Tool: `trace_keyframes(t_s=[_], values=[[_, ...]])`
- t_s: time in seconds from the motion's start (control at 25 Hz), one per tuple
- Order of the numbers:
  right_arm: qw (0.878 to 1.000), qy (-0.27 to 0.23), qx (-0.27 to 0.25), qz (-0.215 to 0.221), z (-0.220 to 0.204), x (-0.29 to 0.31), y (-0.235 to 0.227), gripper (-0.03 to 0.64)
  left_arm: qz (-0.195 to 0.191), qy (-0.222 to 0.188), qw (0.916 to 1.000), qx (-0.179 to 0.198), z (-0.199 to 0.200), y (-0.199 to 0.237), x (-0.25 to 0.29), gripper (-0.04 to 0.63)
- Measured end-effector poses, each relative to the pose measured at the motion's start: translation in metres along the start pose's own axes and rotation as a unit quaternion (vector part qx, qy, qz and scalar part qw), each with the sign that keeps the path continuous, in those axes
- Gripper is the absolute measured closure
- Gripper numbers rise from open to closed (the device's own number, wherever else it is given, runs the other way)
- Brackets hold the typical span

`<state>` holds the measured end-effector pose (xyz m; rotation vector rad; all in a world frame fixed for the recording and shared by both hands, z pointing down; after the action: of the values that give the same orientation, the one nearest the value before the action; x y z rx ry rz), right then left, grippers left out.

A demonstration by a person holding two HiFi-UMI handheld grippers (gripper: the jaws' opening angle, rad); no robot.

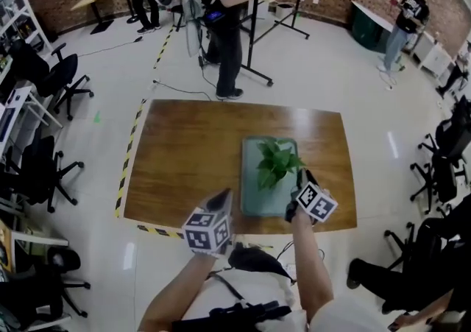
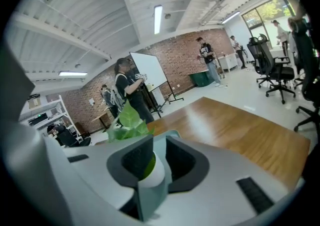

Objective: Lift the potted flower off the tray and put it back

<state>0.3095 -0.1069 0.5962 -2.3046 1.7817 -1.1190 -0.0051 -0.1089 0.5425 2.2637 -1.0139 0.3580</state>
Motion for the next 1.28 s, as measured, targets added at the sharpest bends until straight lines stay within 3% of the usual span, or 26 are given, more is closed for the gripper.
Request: trace_keyframes(t_s=[0.16, 0.4, 0.68, 0.92, 1.28], values=[[0.997, -0.028, -0.029, 0.060, 0.015, -0.041, 0.025, 0.583, -0.004, -0.010, 0.9999, 0.001, -0.005, -0.004, -0.019, 0.600], [0.990, -0.023, -0.082, 0.116, -0.010, -0.093, 0.060, 0.615, -0.001, -0.026, 0.9996, -0.006, -0.022, -0.010, -0.058, 0.600], [0.978, 0.014, -0.177, 0.113, -0.071, -0.144, 0.093, 0.617, -0.010, -0.038, 0.9991, -0.018, -0.044, -0.021, -0.087, 0.600], [0.976, 0.067, -0.170, 0.121, -0.116, -0.166, 0.093, 0.618, -0.018, -0.039, 0.9990, -0.009, -0.057, -0.035, -0.102, 0.600], [0.979, 0.063, -0.158, 0.116, -0.124, -0.174, 0.090, 0.618, -0.023, -0.039, 0.9990, 0.001, -0.061, -0.039, -0.108, 0.600]])
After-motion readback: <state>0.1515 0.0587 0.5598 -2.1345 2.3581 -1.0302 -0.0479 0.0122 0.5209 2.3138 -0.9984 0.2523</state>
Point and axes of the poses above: the fingertips, and each gripper's own axes: x forward along the fingers, y to its left, z out of its top, the point moved 8 cm from there along -x, backward along the fingers, and after that the axes turned 4 degrees about y, right-handed, at the moved point
